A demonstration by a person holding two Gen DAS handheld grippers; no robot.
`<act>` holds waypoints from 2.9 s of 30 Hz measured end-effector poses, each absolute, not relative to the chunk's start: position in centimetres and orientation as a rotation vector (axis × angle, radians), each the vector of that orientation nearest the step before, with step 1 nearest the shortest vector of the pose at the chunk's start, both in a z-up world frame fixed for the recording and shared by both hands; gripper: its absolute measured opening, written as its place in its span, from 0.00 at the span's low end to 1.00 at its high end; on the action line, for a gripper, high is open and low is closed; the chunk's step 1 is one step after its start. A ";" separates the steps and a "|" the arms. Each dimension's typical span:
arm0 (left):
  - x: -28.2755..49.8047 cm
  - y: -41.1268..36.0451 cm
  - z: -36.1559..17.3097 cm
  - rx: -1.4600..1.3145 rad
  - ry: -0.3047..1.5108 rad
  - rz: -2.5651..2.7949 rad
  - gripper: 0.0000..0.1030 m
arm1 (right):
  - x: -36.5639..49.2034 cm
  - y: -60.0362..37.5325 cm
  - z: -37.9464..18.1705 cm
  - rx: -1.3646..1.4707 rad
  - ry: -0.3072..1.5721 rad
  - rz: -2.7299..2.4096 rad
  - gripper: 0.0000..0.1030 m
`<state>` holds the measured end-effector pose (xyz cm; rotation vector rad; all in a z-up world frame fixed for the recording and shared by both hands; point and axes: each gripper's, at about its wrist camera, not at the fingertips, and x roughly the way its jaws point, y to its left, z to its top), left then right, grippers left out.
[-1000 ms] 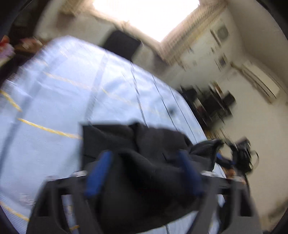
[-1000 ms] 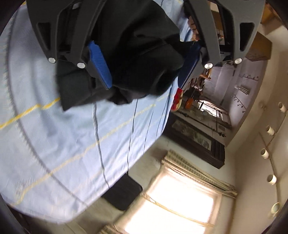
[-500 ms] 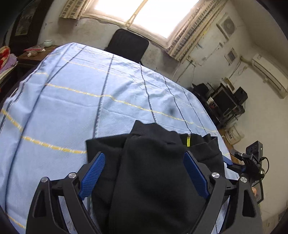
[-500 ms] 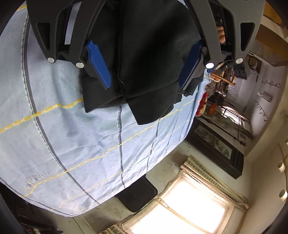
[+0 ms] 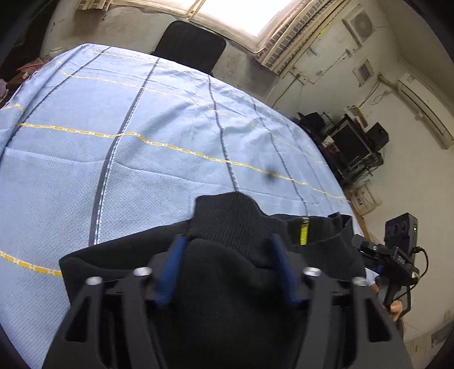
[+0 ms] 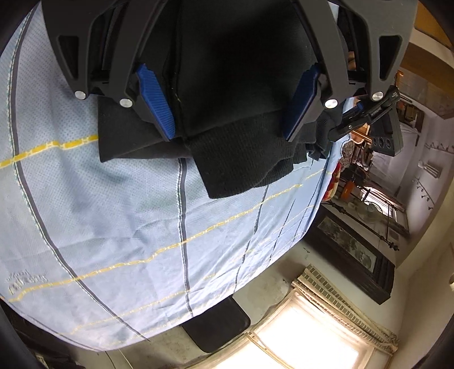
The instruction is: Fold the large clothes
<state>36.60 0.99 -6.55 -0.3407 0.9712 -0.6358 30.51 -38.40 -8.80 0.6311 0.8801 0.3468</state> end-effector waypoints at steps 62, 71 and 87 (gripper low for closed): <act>33.9 0.9 -7.5 -0.239 0.960 -0.511 0.03 | 28.2 -41.2 -11.2 0.738 0.949 0.276 0.00; 28.7 1.2 -3.3 -0.172 0.861 -0.467 0.31 | 23.0 -43.9 -6.8 0.708 0.800 0.159 0.19; 21.2 -3.2 -3.1 0.085 0.782 -0.499 0.52 | 21.2 -29.2 -5.6 0.516 0.937 0.447 0.38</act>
